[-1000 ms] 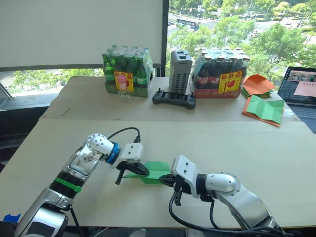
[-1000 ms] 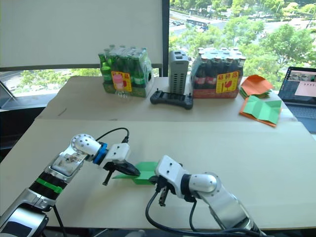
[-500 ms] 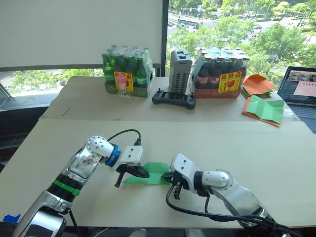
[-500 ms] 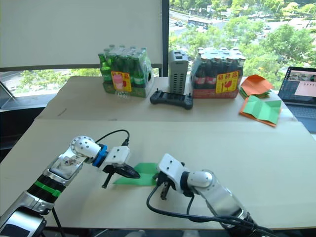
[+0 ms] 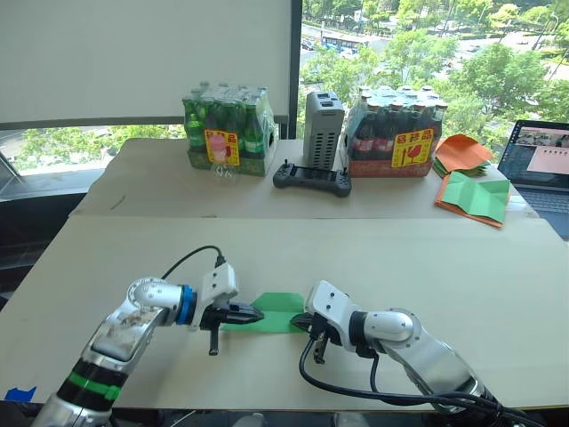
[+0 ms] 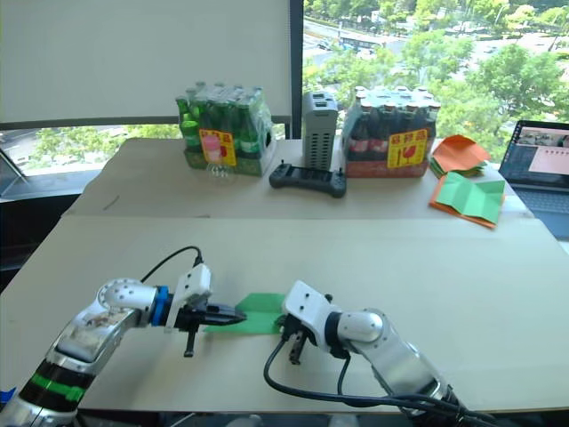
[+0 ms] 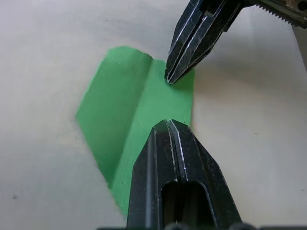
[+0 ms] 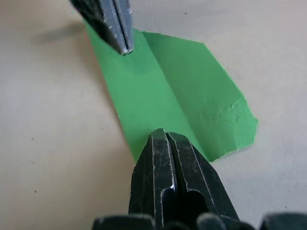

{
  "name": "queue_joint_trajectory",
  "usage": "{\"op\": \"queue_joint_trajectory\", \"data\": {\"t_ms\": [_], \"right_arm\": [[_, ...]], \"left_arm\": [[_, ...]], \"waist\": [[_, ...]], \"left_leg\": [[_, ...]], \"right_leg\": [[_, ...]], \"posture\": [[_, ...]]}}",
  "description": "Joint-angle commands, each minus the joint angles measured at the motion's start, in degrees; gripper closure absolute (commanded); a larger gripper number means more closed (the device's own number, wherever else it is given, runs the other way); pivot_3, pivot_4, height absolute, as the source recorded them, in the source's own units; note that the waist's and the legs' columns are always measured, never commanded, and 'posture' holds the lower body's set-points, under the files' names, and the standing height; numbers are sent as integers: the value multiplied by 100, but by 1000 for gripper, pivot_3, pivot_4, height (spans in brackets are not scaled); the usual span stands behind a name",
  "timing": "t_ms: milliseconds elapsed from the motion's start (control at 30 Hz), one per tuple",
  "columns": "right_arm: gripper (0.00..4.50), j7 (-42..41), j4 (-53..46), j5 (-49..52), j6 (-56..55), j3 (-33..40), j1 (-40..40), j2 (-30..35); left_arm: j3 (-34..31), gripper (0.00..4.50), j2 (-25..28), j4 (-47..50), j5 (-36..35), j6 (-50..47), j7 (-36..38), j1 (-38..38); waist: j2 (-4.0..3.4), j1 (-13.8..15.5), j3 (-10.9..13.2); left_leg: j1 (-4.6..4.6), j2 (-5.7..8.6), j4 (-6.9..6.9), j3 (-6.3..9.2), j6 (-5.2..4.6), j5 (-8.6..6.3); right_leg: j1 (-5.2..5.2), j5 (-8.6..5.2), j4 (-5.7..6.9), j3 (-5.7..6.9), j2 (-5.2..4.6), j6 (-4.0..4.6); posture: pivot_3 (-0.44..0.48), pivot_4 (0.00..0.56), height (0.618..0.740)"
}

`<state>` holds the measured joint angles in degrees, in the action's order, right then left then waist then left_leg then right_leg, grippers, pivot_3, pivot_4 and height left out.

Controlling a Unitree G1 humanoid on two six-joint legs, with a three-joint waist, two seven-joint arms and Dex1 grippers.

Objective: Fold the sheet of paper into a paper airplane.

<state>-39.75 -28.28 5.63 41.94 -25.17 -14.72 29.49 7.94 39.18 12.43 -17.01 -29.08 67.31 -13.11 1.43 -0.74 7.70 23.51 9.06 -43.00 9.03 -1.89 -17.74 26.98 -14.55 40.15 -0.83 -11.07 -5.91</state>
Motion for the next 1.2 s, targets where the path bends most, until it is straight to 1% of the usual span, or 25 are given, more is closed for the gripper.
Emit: {"op": "queue_joint_trajectory", "data": {"t_ms": [33,133,233,433,700,800,867,967,1200], "right_arm": [[4487,-22,-28,-13,104,-129,53,33],[4487,-40,-22,-3,96,-127,36,50],[4487,-62,-30,3,96,-124,13,72],[4487,-37,21,110,210,6,-111,-18],[4487,48,390,645,524,924,-708,-330],[3560,-52,663,854,547,1243,-880,-321],[2860,-67,846,1025,780,1412,-964,-329],[1868,-167,1078,1223,991,1495,-1057,-311],[1868,-202,1213,1990,2168,1834,-1150,-392]], "left_arm": [[-224,4500,-134,236,-68,-41,-497,157],[-185,4500,-273,143,54,114,-830,320],[-128,4500,-341,240,-7,67,-969,445],[80,4500,-174,265,154,171,-1013,723],[255,4500,-26,264,297,345,-1078,833],[279,4500,-10,235,310,391,-1092,805],[307,4500,13,229,335,426,-1094,800],[352,4500,24,200,351,467,-1117,780],[394,4500,-8,231,345,466,-1203,737]], "waist": [[0,11,0],[0,31,0],[0,44,0],[0,51,0],[-1,76,0],[-1,87,0],[-1,91,0],[-2,92,0],[-3,117,0]], "left_leg": [[-1,0,0,0,0,0],[-13,0,0,-1,-1,-1],[-15,0,1,-2,-2,-2],[-22,0,4,-3,-2,-2],[-27,0,6,-5,-4,-4],[-27,0,9,-4,-5,-4],[-26,0,9,-4,-5,-4],[-26,-1,10,-4,-5,-4],[-26,0,10,-4,-6,-5]], "right_leg": [[-1,0,0,0,0,0],[-17,0,-4,1,-1,0],[-18,0,-5,0,-1,0],[-22,0,-7,-1,-2,0],[-27,0,-9,-2,-2,0],[-27,0,-10,-1,-2,0],[-27,0,-12,0,-2,0],[-27,0,-12,-1,-2,0],[-28,0,-13,-1,-4,0]], "posture": [[0,150,675],[0,150,675],[0,150,675],[0,150,675],[0,150,675],[0,150,675],[0,150,675],[0,150,675],[0,150,675]]}}
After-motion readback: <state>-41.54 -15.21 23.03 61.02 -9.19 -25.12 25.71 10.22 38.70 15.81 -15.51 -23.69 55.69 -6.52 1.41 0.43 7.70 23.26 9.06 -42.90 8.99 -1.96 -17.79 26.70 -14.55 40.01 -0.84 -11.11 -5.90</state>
